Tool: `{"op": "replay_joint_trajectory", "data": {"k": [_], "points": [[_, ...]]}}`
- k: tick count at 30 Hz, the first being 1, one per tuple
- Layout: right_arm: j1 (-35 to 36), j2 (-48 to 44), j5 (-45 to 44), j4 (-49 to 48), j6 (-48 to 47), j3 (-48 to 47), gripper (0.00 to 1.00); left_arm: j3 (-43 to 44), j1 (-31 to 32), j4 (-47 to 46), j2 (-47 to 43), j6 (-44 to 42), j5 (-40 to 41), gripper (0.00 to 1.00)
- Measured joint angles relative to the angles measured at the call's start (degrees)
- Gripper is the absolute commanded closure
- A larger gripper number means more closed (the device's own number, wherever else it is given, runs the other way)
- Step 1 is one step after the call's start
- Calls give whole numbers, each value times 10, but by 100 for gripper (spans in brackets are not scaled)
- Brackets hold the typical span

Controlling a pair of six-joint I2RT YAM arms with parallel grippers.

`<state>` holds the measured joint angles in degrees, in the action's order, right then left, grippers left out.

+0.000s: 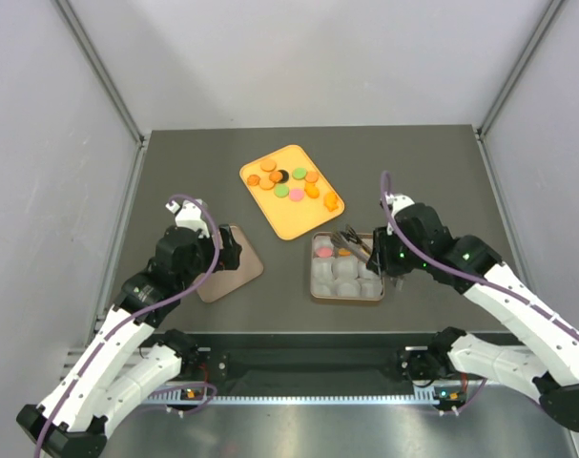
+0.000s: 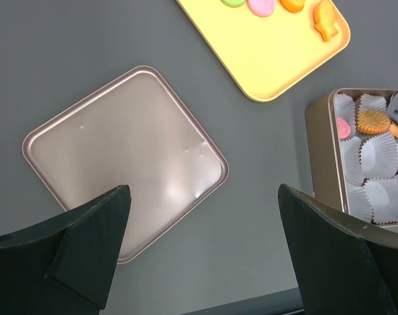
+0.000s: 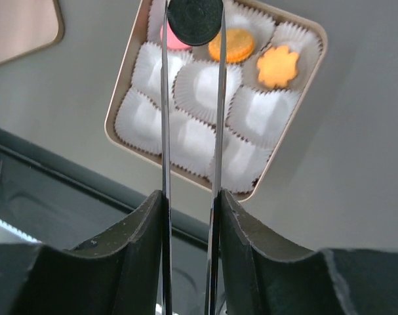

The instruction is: Pack the cookies

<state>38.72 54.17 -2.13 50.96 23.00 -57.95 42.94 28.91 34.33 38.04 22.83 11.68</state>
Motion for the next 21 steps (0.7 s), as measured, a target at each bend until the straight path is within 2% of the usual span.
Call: {"op": "replay_joint_trajectory", "data": {"k": [21], "points": [[140, -20, -21, -14, 97, 56, 65, 0, 0, 0, 10, 0, 2, 1]]}}
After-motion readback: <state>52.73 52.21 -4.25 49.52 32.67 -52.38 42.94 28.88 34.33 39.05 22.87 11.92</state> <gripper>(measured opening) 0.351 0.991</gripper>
